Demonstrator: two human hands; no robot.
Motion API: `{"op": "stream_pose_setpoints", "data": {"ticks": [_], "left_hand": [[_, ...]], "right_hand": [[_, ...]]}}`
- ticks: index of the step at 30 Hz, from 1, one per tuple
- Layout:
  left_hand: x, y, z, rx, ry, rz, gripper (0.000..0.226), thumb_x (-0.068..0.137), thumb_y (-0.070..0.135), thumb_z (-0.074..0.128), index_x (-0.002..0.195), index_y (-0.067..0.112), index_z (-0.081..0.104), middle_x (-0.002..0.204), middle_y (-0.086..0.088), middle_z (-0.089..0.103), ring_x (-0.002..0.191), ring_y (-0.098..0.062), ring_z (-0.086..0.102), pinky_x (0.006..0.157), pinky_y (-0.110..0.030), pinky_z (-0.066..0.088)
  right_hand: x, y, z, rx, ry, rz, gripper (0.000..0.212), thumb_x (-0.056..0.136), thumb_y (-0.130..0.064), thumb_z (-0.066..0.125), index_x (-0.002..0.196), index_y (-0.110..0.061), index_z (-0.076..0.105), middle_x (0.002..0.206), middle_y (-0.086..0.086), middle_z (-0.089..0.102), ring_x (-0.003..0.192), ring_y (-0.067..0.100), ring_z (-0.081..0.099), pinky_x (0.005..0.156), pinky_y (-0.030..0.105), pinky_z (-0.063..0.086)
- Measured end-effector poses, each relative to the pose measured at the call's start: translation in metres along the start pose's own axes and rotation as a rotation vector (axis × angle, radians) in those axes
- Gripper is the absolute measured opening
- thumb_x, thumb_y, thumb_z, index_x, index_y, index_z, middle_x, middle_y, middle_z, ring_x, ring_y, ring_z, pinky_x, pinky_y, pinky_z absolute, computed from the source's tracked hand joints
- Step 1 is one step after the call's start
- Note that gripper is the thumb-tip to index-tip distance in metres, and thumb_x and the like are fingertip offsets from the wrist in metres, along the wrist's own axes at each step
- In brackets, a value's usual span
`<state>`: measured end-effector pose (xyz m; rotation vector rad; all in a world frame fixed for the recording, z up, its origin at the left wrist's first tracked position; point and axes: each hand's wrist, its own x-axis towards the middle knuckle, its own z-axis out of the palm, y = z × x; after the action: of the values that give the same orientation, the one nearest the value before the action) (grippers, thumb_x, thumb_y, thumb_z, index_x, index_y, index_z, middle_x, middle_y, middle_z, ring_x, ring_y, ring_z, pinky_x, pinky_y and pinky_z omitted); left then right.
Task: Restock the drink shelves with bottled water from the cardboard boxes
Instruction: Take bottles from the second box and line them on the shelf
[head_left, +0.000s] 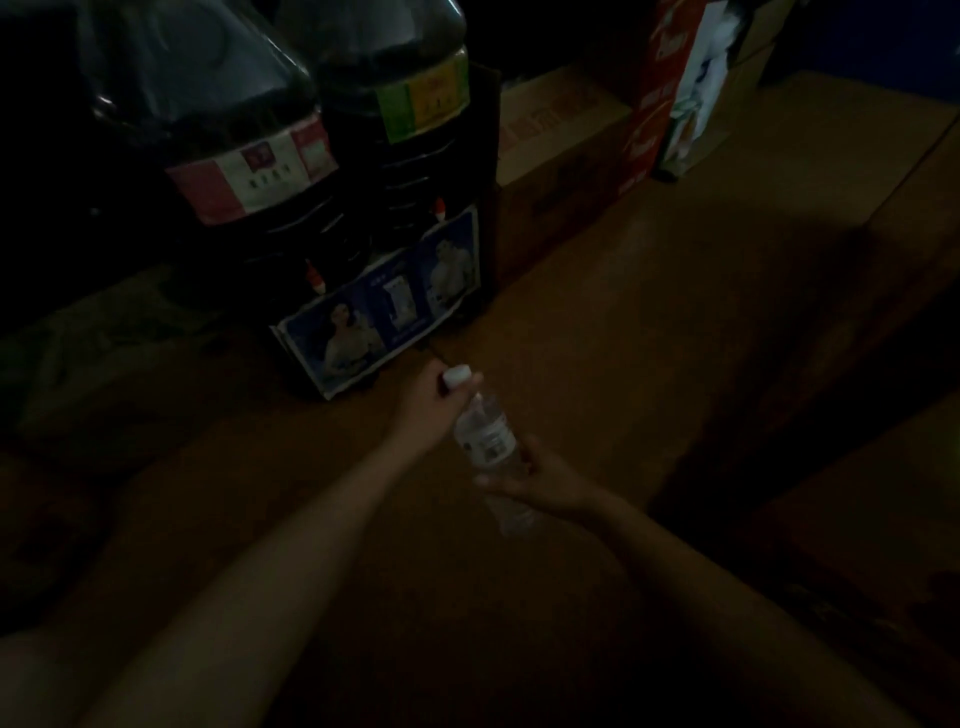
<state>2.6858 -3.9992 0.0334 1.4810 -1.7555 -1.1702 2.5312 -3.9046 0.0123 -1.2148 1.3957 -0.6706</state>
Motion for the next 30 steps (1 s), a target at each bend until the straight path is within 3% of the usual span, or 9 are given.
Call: {"op": "stream_pose_setpoints", "data": {"ticks": [4, 7, 12, 14, 16, 20, 22, 25, 30], "left_hand": [[0.022, 0.049, -0.056, 0.168, 0.086, 0.1, 0.039, 0.087, 0.049, 0.06, 0.082, 0.013, 0.048, 0.075, -0.005, 0.052, 0.068, -0.019, 0.054, 0.058, -0.032, 0.042], [0.037, 0.098, -0.113, 0.205, 0.109, 0.087, 0.045, 0.085, 0.056, 0.059, 0.086, 0.011, 0.055, 0.081, -0.007, 0.06, 0.072, -0.021, 0.06, 0.06, -0.035, 0.047], [0.062, 0.194, -0.226, -0.074, 0.128, -0.038, 0.046, 0.068, 0.063, 0.07, 0.074, 0.017, 0.068, 0.082, -0.005, 0.071, 0.082, -0.023, 0.068, 0.068, -0.032, 0.05], [0.065, 0.237, -0.267, -0.162, 0.115, -0.093, 0.054, 0.064, 0.066, 0.071, 0.08, 0.015, 0.073, 0.083, -0.006, 0.073, 0.083, -0.024, 0.069, 0.066, -0.029, 0.05], [0.065, 0.281, -0.307, -0.251, 0.057, -0.143, 0.047, 0.073, 0.061, 0.069, 0.088, 0.016, 0.073, 0.09, -0.002, 0.072, 0.086, -0.019, 0.067, 0.065, -0.023, 0.052], [0.066, 0.348, -0.397, -0.305, -0.046, -0.124, 0.035, 0.082, 0.06, 0.059, 0.091, 0.028, 0.071, 0.107, 0.003, 0.069, 0.105, -0.019, 0.061, 0.094, -0.038, 0.046], [0.068, 0.374, -0.443, -0.361, -0.107, -0.123, 0.033, 0.088, 0.05, 0.057, 0.103, 0.024, 0.07, 0.107, 0.002, 0.069, 0.105, -0.019, 0.062, 0.091, -0.036, 0.045], [0.067, 0.416, -0.51, -0.402, -0.094, -0.135, 0.031, 0.088, 0.04, 0.061, 0.111, 0.02, 0.068, 0.105, 0.002, 0.07, 0.099, -0.017, 0.064, 0.081, -0.03, 0.048], [0.068, 0.467, -0.606, -0.366, 0.069, -0.105, 0.017, 0.086, 0.035, 0.065, 0.093, 0.021, 0.074, 0.089, 0.004, 0.073, 0.086, -0.014, 0.068, 0.073, -0.028, 0.05]], "right_hand": [[0.022, -0.056, 0.009, 0.025, 0.023, -0.032, 0.065, 0.076, -0.018, 0.08, 0.13, -0.024, 0.045, 0.115, -0.013, 0.058, 0.103, 0.003, 0.059, 0.073, 0.014, 0.05], [0.032, -0.122, 0.022, 0.038, 0.134, -0.032, 0.066, 0.069, -0.034, 0.084, 0.124, -0.022, 0.048, 0.114, -0.01, 0.062, 0.104, 0.011, 0.062, 0.09, 0.036, 0.054], [0.035, -0.256, 0.02, 0.091, 0.245, -0.032, 0.064, 0.065, -0.047, 0.082, 0.115, -0.022, 0.052, 0.117, -0.005, 0.061, 0.104, 0.016, 0.061, 0.091, 0.044, 0.053], [0.035, -0.319, 0.011, 0.085, 0.198, -0.055, 0.064, 0.067, -0.044, 0.083, 0.118, -0.019, 0.054, 0.117, -0.003, 0.062, 0.105, 0.017, 0.062, 0.092, 0.044, 0.052], [0.033, -0.379, 0.002, 0.084, 0.128, -0.067, 0.06, 0.071, -0.039, 0.082, 0.12, -0.017, 0.055, 0.117, -0.002, 0.062, 0.106, 0.017, 0.062, 0.09, 0.039, 0.053], [0.026, -0.492, -0.005, 0.14, -0.03, -0.094, 0.036, 0.082, -0.025, 0.073, 0.115, -0.016, 0.062, 0.105, -0.005, 0.067, 0.093, 0.007, 0.067, 0.068, 0.015, 0.053], [0.025, -0.545, -0.002, 0.163, -0.109, -0.069, 0.034, 0.082, -0.029, 0.073, 0.113, -0.018, 0.064, 0.107, -0.002, 0.069, 0.096, 0.009, 0.067, 0.081, 0.024, 0.055], [0.032, -0.618, 0.008, 0.209, -0.23, -0.054, 0.049, 0.078, -0.04, 0.074, 0.122, -0.022, 0.062, 0.119, 0.003, 0.067, 0.111, 0.02, 0.063, 0.101, 0.045, 0.047], [0.051, -0.719, 0.03, 0.284, -0.409, -0.054, 0.04, 0.09, -0.023, 0.063, 0.128, -0.012, 0.057, 0.127, 0.011, 0.063, 0.118, 0.025, 0.06, 0.105, 0.044, 0.042]]}}
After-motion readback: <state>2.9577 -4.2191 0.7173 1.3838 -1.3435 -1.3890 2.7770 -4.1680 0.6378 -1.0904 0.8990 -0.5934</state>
